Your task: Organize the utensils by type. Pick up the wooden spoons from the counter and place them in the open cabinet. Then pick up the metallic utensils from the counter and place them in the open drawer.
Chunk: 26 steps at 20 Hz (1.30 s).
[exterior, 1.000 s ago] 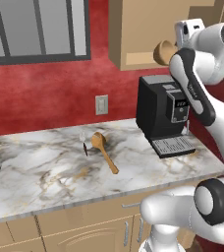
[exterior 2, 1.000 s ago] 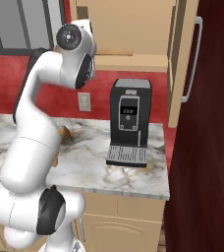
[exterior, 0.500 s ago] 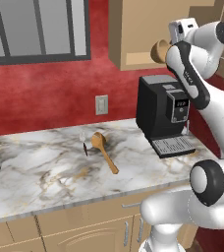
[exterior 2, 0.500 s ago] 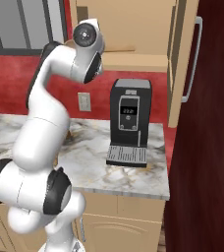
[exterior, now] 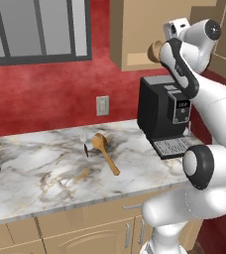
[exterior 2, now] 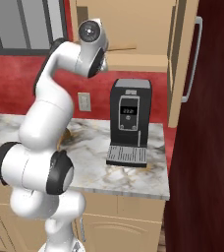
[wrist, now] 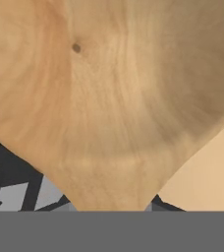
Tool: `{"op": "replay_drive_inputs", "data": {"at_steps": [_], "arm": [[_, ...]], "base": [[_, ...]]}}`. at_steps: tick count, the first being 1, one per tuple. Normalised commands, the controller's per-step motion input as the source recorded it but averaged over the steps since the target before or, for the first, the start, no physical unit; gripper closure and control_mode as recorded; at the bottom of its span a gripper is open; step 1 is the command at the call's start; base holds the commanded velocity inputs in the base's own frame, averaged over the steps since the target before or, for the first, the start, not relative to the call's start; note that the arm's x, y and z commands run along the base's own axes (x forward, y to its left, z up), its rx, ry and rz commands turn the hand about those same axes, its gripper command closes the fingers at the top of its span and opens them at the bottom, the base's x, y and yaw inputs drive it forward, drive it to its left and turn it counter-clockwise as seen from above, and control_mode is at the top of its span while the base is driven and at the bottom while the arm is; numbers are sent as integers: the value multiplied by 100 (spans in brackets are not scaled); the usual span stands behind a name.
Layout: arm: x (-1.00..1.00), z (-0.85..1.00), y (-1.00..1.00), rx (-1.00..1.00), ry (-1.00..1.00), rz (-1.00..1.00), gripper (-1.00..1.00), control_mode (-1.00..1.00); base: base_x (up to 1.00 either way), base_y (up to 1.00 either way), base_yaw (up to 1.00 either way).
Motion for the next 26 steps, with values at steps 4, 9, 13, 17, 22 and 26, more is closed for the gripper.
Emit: {"op": "replay_drive_inputs", "data": {"at_steps": [4,9,13,17,22,26], "arm": [[36,-17,-7,0,8,0,100,-100],[34,-21,-9,0,5,0,100,-100],[38,-13,-7,0,0,0,100,-100],[40,-11,-8,0,1,0,100,-100],[37,-13,-5,0,2,0,100,-100],[41,-5,-3,0,1,0,100,-100]], "base": [[0,0,0],[0,0,0],[0,0,0],[0,0,0],[0,0,0],[0,0,0]]}}
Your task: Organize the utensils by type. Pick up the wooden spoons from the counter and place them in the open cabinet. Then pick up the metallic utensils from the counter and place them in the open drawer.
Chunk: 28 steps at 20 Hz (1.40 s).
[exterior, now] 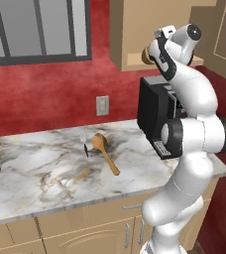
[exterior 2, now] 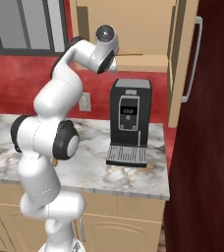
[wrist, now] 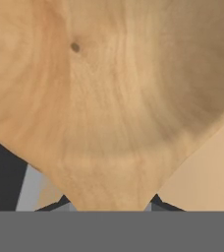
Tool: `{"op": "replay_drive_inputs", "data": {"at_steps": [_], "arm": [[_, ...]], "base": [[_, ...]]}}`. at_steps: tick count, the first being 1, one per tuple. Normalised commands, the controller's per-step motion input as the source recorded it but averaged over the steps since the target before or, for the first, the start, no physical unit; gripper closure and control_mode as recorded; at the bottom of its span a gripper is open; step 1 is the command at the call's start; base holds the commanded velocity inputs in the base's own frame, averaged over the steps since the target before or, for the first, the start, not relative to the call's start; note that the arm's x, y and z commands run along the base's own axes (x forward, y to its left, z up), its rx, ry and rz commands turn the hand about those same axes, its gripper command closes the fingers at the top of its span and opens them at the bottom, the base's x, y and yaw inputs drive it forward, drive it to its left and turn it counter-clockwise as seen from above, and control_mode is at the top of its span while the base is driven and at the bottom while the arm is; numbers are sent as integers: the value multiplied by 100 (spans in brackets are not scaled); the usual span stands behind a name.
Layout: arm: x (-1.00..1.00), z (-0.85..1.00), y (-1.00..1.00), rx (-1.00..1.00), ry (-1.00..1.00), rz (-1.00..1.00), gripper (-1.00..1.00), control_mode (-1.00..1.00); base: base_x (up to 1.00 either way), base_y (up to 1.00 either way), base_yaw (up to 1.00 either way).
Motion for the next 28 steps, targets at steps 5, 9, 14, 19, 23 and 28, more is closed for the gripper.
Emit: {"op": "replay_drive_inputs", "data": {"at_steps": [5,9,14,19,23,28], "arm": [[32,-1,0,0,0,0,100,-100],[26,0,0,0,0,0,100,-100],[24,0,0,0,0,0,100,-100],[20,0,0,0,0,0,100,-100],[28,-1,0,0,0,0,100,-100],[21,-8,0,0,0,0,-100,-100]], "base": [[0,0,0],[0,0,0],[0,0,0],[0,0,0],[0,0,0],[0,0,0]]}}
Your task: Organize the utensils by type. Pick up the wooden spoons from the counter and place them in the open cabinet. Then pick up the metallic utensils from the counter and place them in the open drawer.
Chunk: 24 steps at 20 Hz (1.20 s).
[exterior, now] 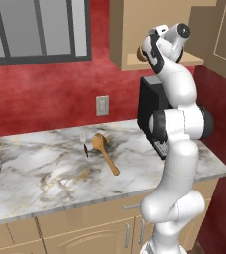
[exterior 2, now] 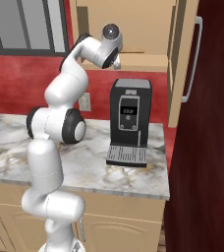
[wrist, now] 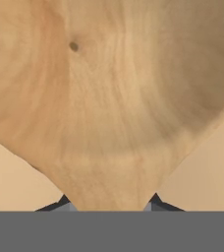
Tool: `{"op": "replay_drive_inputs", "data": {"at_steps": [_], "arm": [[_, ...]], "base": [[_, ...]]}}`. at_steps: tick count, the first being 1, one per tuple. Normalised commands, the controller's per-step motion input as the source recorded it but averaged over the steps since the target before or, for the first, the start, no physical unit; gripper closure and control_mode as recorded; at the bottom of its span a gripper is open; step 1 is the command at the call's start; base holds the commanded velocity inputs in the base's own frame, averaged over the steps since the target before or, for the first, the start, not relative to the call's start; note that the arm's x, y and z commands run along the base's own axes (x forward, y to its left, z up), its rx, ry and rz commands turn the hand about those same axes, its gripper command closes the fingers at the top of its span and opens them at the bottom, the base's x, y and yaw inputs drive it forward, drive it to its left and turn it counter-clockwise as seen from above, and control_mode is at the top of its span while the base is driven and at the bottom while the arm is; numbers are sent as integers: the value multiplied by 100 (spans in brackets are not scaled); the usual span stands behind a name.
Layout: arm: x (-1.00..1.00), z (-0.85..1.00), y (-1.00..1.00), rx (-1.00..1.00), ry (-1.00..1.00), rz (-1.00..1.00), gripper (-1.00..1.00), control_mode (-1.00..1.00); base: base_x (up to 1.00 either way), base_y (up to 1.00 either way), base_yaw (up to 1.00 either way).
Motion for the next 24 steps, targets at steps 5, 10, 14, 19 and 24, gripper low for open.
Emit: {"op": "replay_drive_inputs", "data": {"at_steps": [5,10,14,19,24], "arm": [[26,-9,0,0,4,0,-100,-100],[15,-8,0,2,3,0,-100,-100],[1,-9,0,1,1,0,-100,-100],[-2,-7,-3,1,0,0,-100,-100],[-6,-7,-8,0,0,0,-100,-100]], "base": [[0,0,0],[0,0,0],[0,0,0],[0,0,0],[0,0,0]]}}
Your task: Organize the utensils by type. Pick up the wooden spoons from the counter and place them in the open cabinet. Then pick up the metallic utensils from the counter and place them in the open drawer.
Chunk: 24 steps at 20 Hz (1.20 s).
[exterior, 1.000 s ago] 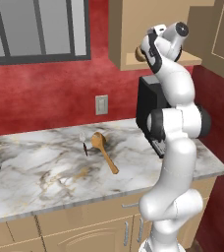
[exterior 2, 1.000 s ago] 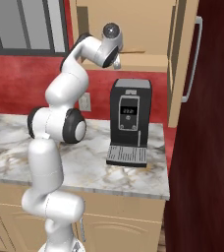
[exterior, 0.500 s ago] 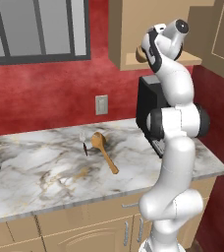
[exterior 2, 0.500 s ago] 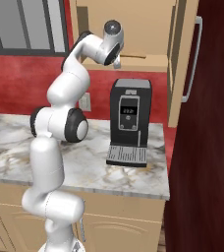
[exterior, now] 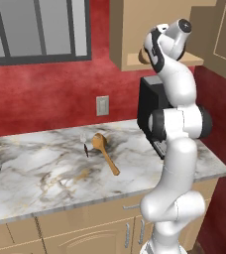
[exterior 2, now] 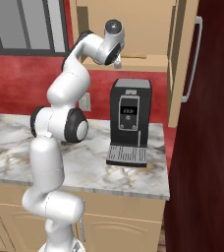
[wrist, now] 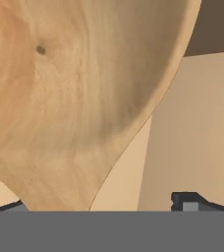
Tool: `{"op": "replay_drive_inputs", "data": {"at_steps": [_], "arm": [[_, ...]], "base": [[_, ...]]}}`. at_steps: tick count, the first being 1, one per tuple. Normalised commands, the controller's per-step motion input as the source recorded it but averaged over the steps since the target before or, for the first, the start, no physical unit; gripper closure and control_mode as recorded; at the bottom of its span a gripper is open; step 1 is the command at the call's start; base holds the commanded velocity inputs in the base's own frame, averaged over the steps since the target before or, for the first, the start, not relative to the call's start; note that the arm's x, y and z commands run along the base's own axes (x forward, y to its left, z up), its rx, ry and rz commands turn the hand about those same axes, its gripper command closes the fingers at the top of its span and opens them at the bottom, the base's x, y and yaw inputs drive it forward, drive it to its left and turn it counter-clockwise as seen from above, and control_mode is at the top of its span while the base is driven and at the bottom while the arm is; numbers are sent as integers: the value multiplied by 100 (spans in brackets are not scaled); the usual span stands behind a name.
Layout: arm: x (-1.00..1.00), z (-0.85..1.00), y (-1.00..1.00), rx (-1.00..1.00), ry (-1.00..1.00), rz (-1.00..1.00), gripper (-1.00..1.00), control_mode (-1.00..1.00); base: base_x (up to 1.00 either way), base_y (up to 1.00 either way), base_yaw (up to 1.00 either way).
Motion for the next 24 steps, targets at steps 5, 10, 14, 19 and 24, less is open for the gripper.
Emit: {"op": "replay_drive_inputs", "data": {"at_steps": [5,10,14,19,24], "arm": [[-5,-7,-15,0,0,0,-100,-100],[-10,-7,-22,0,0,0,-100,-100],[-36,-5,-17,0,0,0,-100,-100],[-55,0,16,0,0,-3,-100,-100],[-73,-4,40,0,-4,-10,-100,-100]], "base": [[0,0,0],[0,0,0],[0,0,0],[0,0,0],[0,0,0]]}}
